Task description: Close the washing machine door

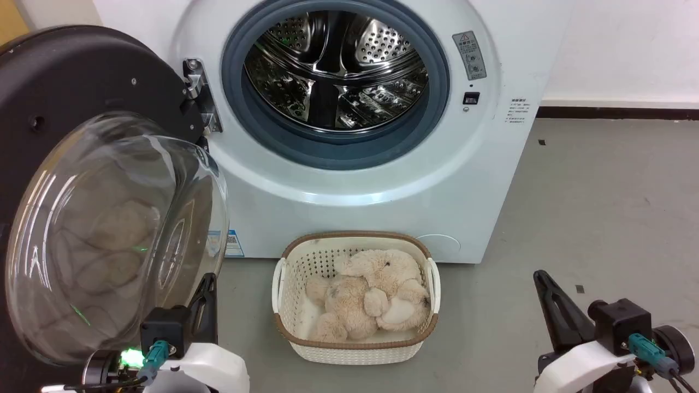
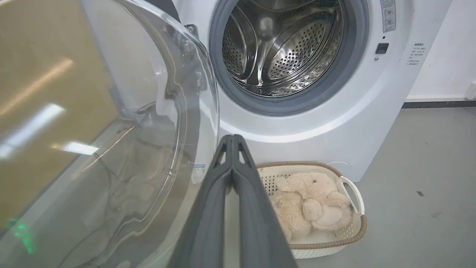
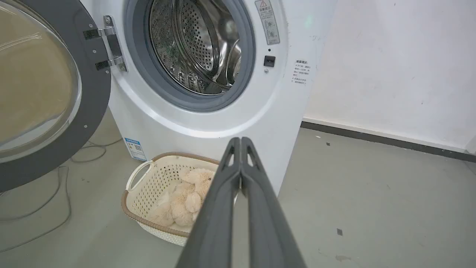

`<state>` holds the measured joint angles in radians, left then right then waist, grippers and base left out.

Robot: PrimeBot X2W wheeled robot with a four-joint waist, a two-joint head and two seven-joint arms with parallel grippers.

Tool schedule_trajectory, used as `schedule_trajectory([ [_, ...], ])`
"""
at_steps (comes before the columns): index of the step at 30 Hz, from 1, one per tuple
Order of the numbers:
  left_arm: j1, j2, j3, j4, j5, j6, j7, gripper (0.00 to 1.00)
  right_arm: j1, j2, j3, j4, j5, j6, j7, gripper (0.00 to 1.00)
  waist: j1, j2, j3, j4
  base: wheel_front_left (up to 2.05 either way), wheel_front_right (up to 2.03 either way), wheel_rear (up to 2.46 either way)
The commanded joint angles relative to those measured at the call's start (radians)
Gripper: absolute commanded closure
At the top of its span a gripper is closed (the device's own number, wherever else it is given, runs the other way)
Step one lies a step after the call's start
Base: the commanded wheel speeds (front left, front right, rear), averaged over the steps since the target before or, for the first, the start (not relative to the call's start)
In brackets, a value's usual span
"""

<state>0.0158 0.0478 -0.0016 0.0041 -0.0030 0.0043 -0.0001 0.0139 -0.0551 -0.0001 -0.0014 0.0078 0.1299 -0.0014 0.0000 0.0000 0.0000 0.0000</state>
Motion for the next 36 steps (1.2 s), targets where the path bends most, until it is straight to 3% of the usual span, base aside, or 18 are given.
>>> schedule_trajectory([
  [1, -0.016, 0.002, 0.002, -0.004, 0.003, -0.004, 0.0, 1.0, -0.014, 0.005, 0.0, 0.001, -0.008, 0.001, 0.001, 1.0, 0.0, 0.0, 0.0, 0.0, 0.0, 0.0, 0.0],
  [3, 0.0, 0.0, 0.0, 0.0, 0.0, 0.0, 0.0, 1.0, 0.0, 0.0, 0.0, 0.0, 0.001, 0.0, 0.0, 1.0, 0.0, 0.0, 0.0, 0.0, 0.0, 0.0, 0.0],
  [4, 0.0, 0.0, -0.001, 0.001, 0.0, 0.001, 0.0, 0.0, 0.001, 0.0, 0.0, 0.0, 0.001, 0.0, 0.0, 0.0, 0.0, 0.0, 0.0, 0.0, 0.0, 0.0, 0.0],
  [22, 0.0, 0.0, -0.025, 0.017, -0.008, 0.015, -0.038, 0.0, 0.011, 0.001, 0.006, -0.004, 0.026, 0.0, -0.037, 0.0, 0.0, 0.0, -0.001, 0.012, 0.0, 0.0, 0.0],
  [36, 0.002, 0.002, -0.043, 0.027, -0.014, 0.026, -0.067, 0.0, 0.021, 0.001, 0.019, -0.005, 0.044, 0.0, -0.066, 0.0, 0.0, 0.0, -0.005, 0.067, 0.0, 0.0, 0.0],
])
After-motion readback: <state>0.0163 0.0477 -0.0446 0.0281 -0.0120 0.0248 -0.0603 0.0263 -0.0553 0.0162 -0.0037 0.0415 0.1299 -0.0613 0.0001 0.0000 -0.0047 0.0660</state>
